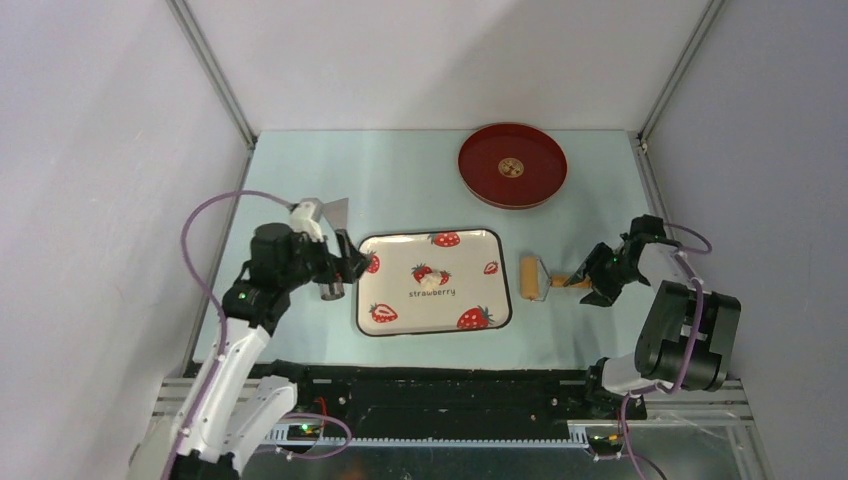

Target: Roll out the dumpling wrappers from the dough

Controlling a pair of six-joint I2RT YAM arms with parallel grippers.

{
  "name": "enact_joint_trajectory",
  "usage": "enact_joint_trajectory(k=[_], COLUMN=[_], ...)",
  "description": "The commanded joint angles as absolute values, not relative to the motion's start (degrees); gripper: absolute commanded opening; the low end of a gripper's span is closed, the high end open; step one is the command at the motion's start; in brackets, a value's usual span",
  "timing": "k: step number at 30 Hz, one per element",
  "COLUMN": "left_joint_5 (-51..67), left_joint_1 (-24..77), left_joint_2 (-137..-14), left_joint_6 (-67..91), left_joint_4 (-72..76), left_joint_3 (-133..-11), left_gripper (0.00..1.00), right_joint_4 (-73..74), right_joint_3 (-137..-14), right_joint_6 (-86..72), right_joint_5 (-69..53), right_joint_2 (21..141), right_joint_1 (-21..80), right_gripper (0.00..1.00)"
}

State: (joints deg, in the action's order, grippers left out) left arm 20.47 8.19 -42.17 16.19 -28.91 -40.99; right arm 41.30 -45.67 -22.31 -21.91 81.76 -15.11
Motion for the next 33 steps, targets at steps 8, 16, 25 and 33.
enact_joint_trajectory(k=[8, 16, 25, 33], left_joint_5=[7.63, 5.53, 5.3, 4.53], left_joint_1=[40.12, 55.52, 59.86, 60.69], left_joint_2=[-65.9, -92.08, -108.78, -117.77], left_joint_6=[20.96, 20.78, 21.13, 24.46], left_joint_4=[-20.52, -20.3, -20.33, -20.32], left_joint_3=[-54.87, -77.39, -91.21, -101.09], left_gripper=[0.99, 0.96, 0.94, 0.91], right_joint_4=[35.94, 35.29, 35.54, 35.91], right_joint_3=[-47.47, -53.35, -57.94, -53.65], right_joint_6=[-21.53, -20.91, -19.95, -21.67], right_joint_5=[-25.74, -24.0, -25.9, -31.96], right_joint_2=[88.99, 94.41, 96.79, 89.7], right_joint_1=[-19.36, -14.48, -11.44, -15.17], right_gripper=[0.6, 0.6, 0.61, 0.53])
